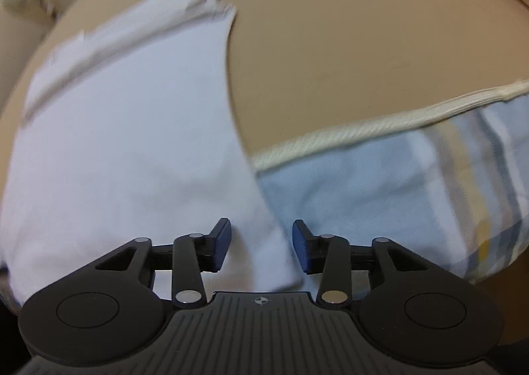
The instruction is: Fold small clothes
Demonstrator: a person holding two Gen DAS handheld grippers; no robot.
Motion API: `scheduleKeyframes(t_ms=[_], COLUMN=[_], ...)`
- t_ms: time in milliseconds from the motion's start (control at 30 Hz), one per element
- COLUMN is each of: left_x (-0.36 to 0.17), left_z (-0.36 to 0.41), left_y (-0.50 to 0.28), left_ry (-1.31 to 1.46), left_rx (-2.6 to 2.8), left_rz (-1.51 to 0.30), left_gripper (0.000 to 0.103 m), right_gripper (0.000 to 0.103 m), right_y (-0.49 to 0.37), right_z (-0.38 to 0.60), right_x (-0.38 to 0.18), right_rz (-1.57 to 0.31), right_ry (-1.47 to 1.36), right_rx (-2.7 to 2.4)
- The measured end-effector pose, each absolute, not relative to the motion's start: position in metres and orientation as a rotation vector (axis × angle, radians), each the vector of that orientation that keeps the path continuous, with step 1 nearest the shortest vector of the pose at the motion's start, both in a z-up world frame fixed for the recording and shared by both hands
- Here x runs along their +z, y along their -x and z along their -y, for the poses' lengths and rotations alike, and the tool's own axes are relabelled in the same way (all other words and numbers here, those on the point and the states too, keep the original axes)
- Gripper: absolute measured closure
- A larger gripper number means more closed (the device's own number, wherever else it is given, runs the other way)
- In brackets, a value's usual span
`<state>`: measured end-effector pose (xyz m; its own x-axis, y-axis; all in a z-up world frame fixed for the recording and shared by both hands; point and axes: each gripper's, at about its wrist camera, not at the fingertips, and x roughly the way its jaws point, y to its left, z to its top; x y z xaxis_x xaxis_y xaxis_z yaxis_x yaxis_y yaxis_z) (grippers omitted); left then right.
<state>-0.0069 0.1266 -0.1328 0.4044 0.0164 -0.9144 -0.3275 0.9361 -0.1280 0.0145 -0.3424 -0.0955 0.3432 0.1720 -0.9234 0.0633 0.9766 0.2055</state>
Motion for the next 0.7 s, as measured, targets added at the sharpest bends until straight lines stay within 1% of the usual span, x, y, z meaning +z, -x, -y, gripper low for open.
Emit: scheduleKeyframes(t_ms=[67,100,133,167,200,300,367,433,467,533,567,633,667,700], left_x=[-0.134,-0.135,-0.134,-0.131,-0.127,-0.113,-0.112,-0.121,-0.128,-0.135,-0.135,-0.135,-0.134,-0.134], left_z=[-0.125,-0.123,-0.123,-0.121,-0.120,-0.115,-0.114,-0.116,-0.118,-0.123,-0.122,-0.119,-0.117,-0.116], left_y=[0.006,0.005,0.005,0.006,0.009,0.020,0.023,0.018,0.013,0.008,0.007,0.007,0.008,0.008], left_ry=[0.295,0.287,0.280,0.272,0.262,0.244,0.255,0.283,0.305,0.333,0.330,0.309,0.294,0.281], left_rx=[0.219,0.221,0.220,0.224,0.241,0.241,0.230,0.214,0.212,0.216,0.215,0.212,0.211,0.209], left_rz=[-1.140,-1.137,-1.131,-1.121,-1.098,-1.030,-1.030,-1.079,-1.120,-1.145,-1.144,-1.140,-1.135,-1.131], left_gripper=[0.089,0.094,0.097,0.098,0.098,0.098,0.097,0.096,0.094,0.093,0.093,0.093,0.093,0.096], right_gripper=[0.058,0.061,0.077,0.089,0.096,0.097,0.097,0.095,0.093,0.087,0.086,0.080,0.080,0.081], right_y=[-0.016,-0.015,-0.016,-0.016,-0.016,-0.009,-0.007,-0.010,-0.011,-0.012,-0.011,-0.009,-0.008,-0.008], right_z=[0.337,0.336,0.337,0.338,0.341,0.348,0.356,0.360,0.358,0.348,0.344,0.339,0.339,0.341], right_x=[-0.095,-0.096,-0.096,-0.095,-0.092,-0.073,-0.067,-0.076,-0.081,-0.093,-0.093,-0.091,-0.090,-0.090], right_rz=[-1.221,-1.222,-1.222,-1.218,-1.207,-1.116,-1.086,-1.139,-1.172,-1.238,-1.234,-1.228,-1.227,-1.225], right_ry=[-0.183,-0.182,-0.187,-0.196,-0.206,-0.251,-0.273,-0.294,-0.286,-0.237,-0.203,-0.160,-0.163,-0.168], right_rx=[0.085,0.084,0.088,0.091,0.093,0.110,0.097,0.079,0.080,0.104,0.111,0.130,0.131,0.133])
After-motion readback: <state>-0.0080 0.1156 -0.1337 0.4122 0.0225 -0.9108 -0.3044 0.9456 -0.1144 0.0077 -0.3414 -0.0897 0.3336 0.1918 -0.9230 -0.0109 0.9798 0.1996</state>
